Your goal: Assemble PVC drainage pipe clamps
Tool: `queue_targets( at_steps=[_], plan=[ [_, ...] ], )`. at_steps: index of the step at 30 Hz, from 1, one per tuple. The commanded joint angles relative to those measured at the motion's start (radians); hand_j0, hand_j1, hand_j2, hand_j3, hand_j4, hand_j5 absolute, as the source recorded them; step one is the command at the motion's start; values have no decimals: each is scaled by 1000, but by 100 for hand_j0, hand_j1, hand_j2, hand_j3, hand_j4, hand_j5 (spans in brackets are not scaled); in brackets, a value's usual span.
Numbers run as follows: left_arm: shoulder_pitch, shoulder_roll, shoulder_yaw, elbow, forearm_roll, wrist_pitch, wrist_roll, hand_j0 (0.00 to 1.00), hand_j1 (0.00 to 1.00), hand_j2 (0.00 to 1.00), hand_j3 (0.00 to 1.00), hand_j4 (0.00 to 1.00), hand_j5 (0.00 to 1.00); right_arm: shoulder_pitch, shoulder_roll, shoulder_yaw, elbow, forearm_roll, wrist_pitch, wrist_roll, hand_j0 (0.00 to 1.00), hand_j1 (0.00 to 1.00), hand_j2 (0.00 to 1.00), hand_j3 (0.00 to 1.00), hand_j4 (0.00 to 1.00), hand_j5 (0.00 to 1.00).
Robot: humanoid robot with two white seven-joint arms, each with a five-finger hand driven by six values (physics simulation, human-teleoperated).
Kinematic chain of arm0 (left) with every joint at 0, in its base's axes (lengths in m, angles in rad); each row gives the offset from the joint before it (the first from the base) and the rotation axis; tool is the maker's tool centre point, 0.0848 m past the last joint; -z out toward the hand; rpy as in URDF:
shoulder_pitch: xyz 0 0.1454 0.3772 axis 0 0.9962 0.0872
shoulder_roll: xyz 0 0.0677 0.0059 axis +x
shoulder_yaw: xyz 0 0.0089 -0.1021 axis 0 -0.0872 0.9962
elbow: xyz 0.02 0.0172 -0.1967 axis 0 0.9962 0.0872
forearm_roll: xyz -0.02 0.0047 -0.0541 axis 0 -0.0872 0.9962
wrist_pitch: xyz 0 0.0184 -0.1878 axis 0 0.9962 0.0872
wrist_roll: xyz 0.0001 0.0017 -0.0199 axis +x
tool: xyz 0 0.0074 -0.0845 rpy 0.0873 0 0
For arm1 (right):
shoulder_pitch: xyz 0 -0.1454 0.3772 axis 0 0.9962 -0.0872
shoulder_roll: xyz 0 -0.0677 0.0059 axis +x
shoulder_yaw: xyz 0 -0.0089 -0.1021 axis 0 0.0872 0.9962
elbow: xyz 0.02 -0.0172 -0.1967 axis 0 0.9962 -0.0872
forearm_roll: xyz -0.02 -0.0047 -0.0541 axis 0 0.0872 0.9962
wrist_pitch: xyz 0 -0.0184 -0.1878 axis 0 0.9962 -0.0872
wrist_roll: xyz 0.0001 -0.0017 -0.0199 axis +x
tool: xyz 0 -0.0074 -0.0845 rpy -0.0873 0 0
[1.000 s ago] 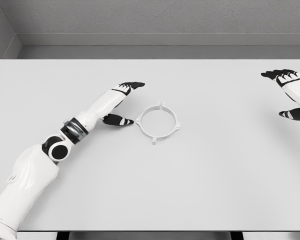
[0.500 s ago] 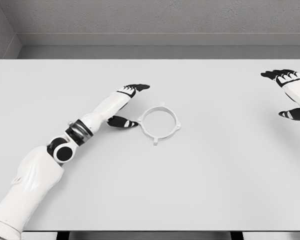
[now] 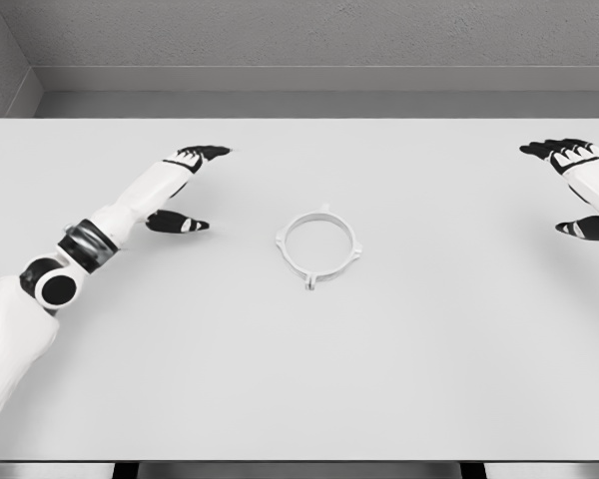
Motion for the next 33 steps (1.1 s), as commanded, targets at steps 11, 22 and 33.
queue_targets(
  at_steps=[11, 22, 33],
  plan=[
    [-3, -101, 0, 19, -11, 0, 1, 100, 100, 100, 100, 100, 100, 0, 0, 20, -42, -15, 3, -1, 100, 100, 100, 100, 100, 100],
    [3, -156, -20, 30, -20, 0, -1, 100, 100, 100, 100, 100, 100, 0, 0, 20, -42, -17, 3, -1, 100, 100, 100, 100, 100, 100],
    [-11, 138, 15, 20, 45, 0, 7, 100, 100, 100, 100, 100, 100, 0, 0, 20, -44, -17, 3, -1, 100, 100, 100, 100, 100, 100]
  ],
)
